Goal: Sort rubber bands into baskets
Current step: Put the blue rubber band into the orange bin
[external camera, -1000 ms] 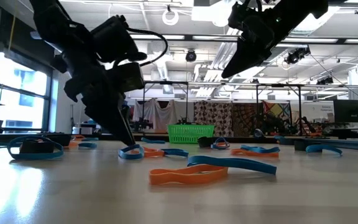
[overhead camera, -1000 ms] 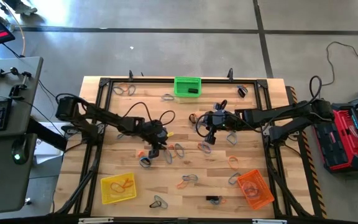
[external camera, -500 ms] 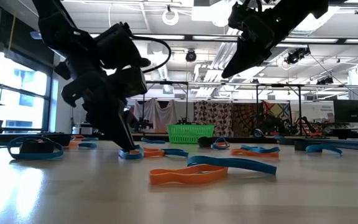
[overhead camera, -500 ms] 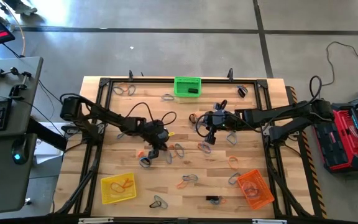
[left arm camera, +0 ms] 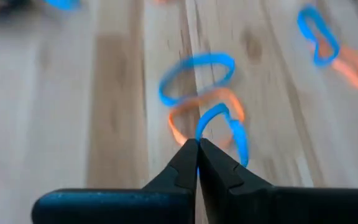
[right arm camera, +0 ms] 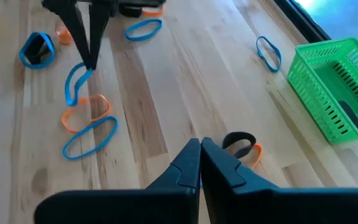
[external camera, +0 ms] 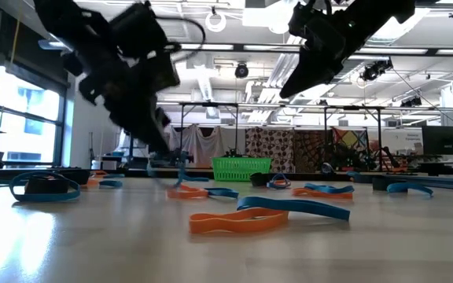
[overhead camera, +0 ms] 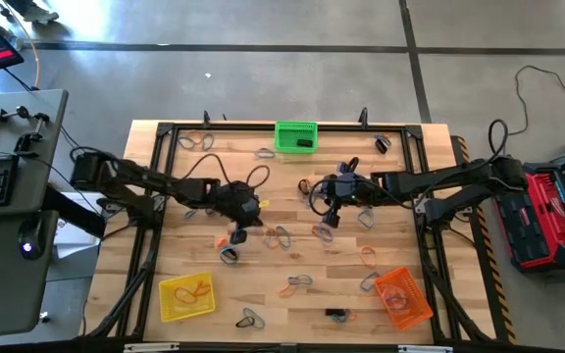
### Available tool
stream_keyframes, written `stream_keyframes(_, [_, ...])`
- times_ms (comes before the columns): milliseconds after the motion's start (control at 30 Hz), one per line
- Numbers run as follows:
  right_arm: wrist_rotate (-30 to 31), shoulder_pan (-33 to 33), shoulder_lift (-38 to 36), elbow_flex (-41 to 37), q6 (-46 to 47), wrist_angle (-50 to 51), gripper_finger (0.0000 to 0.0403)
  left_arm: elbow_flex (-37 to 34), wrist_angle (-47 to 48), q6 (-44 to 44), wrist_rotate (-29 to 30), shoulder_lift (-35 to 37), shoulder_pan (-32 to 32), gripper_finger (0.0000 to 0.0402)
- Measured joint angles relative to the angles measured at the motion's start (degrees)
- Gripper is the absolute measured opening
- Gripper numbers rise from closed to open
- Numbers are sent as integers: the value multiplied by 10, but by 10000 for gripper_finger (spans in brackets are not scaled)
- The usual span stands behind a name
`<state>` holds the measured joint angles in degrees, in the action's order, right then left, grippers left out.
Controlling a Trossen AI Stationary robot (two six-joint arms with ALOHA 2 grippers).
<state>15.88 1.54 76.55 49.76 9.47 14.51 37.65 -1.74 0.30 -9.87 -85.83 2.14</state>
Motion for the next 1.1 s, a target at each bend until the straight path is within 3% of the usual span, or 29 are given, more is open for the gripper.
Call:
stream_keyframes(267, [-26, 3, 8, 1, -4, -62, 32, 0, -61, -24, 103, 37, 25, 1])
stream_keyframes(467, [-27, 16, 64, 1, -9, -124, 82, 0, -92, 29, 149, 37, 48, 0])
stream_keyframes(700, [12, 18, 126, 0, 9, -216, 121, 0, -97, 50, 149, 37, 81, 0])
stream_keyframes(833, [20, 13, 152, 0, 7, -276, 124, 0, -145, 32, 119, 37, 85, 0])
stream_keyframes(1100, [52, -1, 172, 0, 10, -303, 124, 0, -225, 3, 116, 37, 83, 0])
